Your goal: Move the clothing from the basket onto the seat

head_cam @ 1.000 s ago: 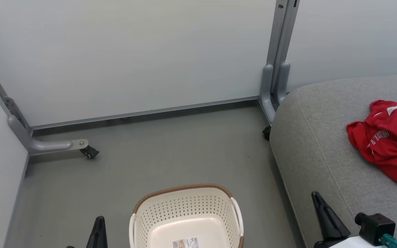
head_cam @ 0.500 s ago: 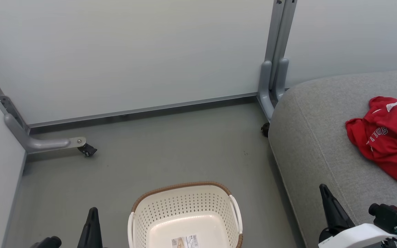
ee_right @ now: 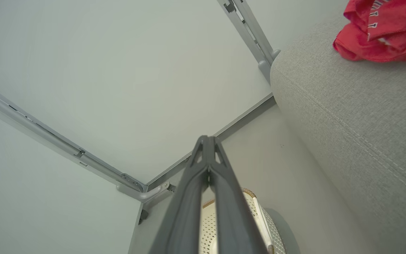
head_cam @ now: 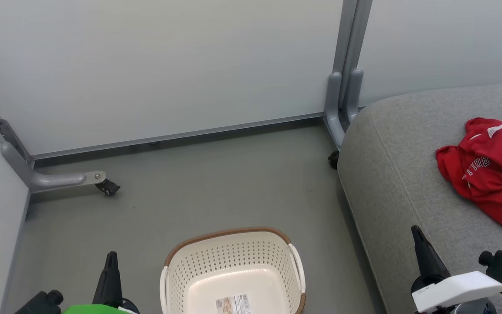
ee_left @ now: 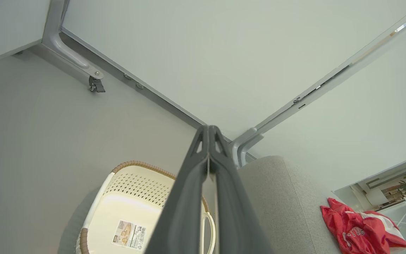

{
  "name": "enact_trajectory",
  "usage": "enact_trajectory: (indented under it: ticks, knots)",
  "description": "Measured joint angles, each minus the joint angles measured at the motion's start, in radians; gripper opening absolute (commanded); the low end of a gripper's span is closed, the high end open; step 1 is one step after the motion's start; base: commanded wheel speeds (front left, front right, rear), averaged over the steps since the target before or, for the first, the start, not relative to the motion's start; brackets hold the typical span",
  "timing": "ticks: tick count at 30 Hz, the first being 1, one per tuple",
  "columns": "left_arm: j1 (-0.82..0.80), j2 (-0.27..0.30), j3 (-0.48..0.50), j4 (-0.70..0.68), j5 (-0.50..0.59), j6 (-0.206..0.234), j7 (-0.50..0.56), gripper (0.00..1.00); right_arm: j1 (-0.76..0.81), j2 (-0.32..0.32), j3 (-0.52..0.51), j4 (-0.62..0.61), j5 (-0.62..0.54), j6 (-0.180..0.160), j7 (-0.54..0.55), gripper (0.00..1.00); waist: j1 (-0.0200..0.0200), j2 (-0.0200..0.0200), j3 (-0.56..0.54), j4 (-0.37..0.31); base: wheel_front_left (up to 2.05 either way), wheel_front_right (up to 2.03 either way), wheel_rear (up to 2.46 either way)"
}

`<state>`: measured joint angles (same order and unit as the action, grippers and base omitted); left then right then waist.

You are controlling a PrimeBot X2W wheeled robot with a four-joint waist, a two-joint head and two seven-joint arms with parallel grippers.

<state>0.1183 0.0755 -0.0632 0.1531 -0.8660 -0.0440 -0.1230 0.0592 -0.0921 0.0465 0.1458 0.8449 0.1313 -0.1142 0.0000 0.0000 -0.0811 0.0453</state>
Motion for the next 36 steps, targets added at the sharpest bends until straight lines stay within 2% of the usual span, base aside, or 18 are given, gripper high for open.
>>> enact_trajectory:
  ticks: [36]
  knots:
    - [-0.11, 0.003, 0.064, 0.045, -0.4, -0.043, 0.1, 0.0, -0.082, 0.008, -0.064, 0.049, 0.406, 0.0, 0.102, 0.0, 0.0, 0.0, 0.036, -0.019, 0.0, 0.0, 0.0]
